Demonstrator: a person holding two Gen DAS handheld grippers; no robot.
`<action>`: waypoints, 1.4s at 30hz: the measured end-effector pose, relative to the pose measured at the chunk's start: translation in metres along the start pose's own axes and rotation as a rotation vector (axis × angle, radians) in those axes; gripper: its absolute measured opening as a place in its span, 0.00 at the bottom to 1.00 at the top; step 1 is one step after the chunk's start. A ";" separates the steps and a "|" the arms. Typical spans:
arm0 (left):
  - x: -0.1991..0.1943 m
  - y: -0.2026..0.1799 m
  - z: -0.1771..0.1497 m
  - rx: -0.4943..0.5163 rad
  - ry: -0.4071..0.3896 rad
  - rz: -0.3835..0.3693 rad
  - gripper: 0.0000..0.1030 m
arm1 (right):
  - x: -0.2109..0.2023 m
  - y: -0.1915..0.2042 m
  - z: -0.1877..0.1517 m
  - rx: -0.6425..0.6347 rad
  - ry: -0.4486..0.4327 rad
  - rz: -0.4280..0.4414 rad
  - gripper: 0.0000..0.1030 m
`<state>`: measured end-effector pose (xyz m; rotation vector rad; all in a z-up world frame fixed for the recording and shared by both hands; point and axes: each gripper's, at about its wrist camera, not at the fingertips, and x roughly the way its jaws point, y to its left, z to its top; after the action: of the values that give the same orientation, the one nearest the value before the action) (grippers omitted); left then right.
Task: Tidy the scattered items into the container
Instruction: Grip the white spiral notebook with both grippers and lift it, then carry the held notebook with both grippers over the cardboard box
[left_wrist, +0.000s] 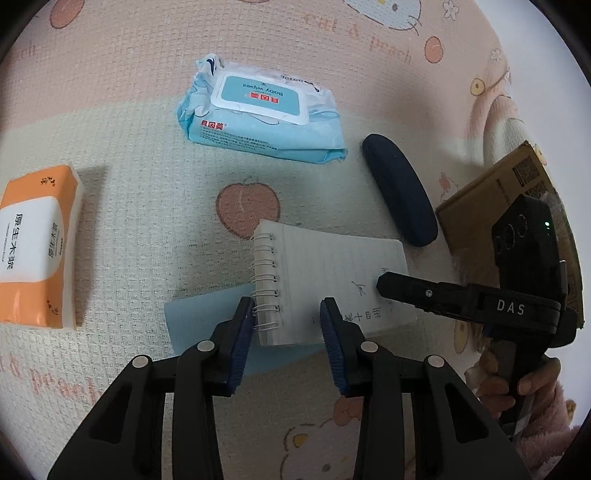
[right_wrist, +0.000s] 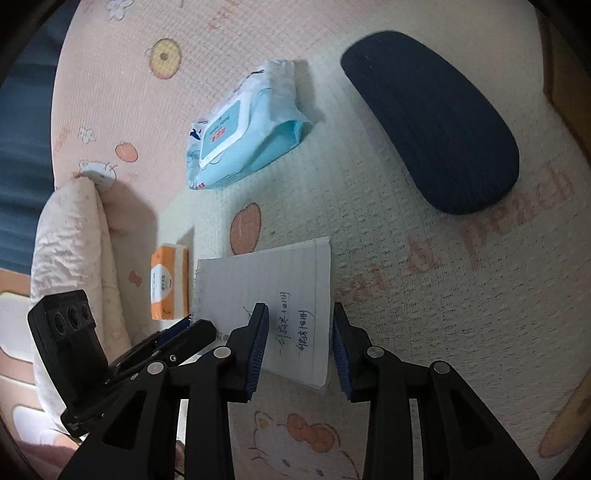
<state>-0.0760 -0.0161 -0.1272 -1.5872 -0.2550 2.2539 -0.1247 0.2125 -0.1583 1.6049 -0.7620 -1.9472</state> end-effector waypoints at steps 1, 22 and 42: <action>0.000 -0.001 0.000 0.003 0.000 0.002 0.39 | 0.000 0.000 -0.001 -0.010 -0.002 -0.002 0.30; -0.063 -0.058 0.018 0.102 -0.176 -0.038 0.38 | -0.094 0.062 -0.008 -0.225 -0.262 -0.068 0.29; -0.115 -0.198 0.046 0.338 -0.329 -0.230 0.38 | -0.237 0.053 -0.040 -0.209 -0.608 -0.184 0.30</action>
<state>-0.0467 0.1221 0.0586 -0.9661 -0.1240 2.2233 -0.0410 0.3329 0.0395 0.9864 -0.6113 -2.5955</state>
